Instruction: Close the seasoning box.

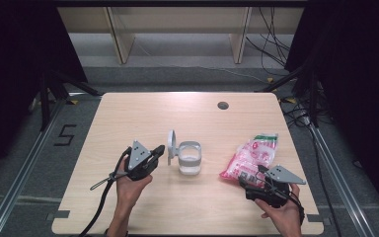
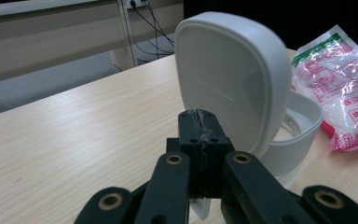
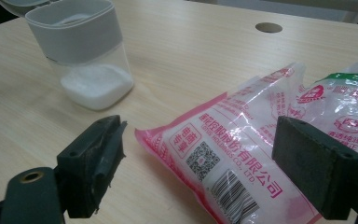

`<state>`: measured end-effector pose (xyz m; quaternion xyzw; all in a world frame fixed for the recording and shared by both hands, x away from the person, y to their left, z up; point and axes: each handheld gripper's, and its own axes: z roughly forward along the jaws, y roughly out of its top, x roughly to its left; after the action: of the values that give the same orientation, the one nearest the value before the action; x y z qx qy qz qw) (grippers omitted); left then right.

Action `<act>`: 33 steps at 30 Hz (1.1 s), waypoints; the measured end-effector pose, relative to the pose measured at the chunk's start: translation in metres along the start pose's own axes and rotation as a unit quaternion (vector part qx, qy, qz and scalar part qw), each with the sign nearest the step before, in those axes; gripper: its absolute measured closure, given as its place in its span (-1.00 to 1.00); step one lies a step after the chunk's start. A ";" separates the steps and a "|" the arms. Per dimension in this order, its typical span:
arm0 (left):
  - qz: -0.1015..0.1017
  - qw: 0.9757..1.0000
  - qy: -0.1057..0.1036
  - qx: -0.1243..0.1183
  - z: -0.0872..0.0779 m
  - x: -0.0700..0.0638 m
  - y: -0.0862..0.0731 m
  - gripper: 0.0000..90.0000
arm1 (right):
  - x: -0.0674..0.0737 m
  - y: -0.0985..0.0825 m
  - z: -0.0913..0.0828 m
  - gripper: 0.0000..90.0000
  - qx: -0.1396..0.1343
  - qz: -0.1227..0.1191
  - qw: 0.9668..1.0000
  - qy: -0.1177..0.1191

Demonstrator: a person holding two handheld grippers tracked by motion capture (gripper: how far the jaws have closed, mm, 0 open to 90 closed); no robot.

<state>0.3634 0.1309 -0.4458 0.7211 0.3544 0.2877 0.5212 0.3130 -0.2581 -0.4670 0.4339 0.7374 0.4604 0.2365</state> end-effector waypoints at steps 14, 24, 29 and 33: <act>0.009 1.000 -0.009 -0.003 0.001 -0.003 0.007 0.98 | 0.002 -0.001 0.000 -0.61 0.006 -0.009 1.000 0.003; 0.032 0.999 -0.015 -0.011 0.004 -0.008 0.012 0.98 | 0.003 -0.002 -0.001 -0.61 0.006 -0.006 1.000 0.007; 0.035 0.999 -0.017 -0.012 0.005 -0.010 0.013 0.98 | 0.003 -0.002 -0.001 -0.61 0.006 -0.007 1.000 0.007; 0.034 0.999 -0.016 -0.013 0.005 -0.012 0.014 0.98 | 0.004 -0.002 -0.001 -0.61 0.006 -0.002 1.000 0.009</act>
<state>0.3636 0.1158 -0.4343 0.7305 0.3171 0.2981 0.5263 0.3092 -0.2556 -0.4686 0.4295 0.7433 0.4594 0.2280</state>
